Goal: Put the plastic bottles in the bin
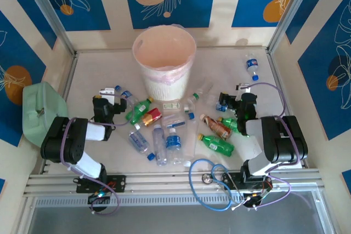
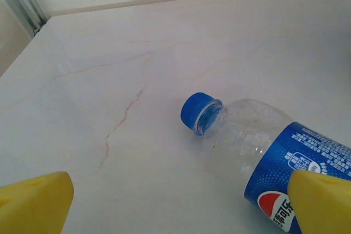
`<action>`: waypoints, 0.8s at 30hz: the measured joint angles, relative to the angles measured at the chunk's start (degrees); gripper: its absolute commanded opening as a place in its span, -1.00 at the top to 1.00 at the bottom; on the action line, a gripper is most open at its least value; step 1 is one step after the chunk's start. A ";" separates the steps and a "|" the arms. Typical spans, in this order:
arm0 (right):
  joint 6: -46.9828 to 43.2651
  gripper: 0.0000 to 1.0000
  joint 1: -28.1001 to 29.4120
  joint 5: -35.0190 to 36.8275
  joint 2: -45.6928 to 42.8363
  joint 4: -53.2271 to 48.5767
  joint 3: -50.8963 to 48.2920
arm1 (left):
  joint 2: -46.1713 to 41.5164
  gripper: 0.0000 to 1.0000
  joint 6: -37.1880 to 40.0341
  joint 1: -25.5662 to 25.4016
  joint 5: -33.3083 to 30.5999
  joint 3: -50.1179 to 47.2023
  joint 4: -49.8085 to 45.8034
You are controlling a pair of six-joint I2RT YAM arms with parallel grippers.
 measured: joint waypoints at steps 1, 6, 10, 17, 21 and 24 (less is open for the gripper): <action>0.00 -0.98 0.00 0.00 0.00 0.00 0.00 | 0.00 -1.00 0.00 0.00 -0.02 0.00 0.00; 0.00 -0.98 0.00 0.00 0.00 0.00 0.00 | 0.00 -1.00 0.00 0.00 0.02 0.00 -0.07; 0.00 -0.98 0.00 -0.02 0.00 0.00 0.00 | 0.00 -1.00 0.00 0.00 0.22 0.00 -0.13; 0.02 -0.98 -0.17 -0.90 0.00 0.00 0.00 | 0.00 -1.00 -0.02 0.00 0.63 0.00 -0.13; 0.02 -0.98 -0.37 -1.29 0.00 0.00 0.00 | 0.00 -1.00 -0.02 0.00 1.25 0.00 -0.17; 0.02 -0.98 -0.37 -1.29 0.00 0.00 0.00 | 0.00 -1.00 -0.02 0.00 1.49 0.00 -0.17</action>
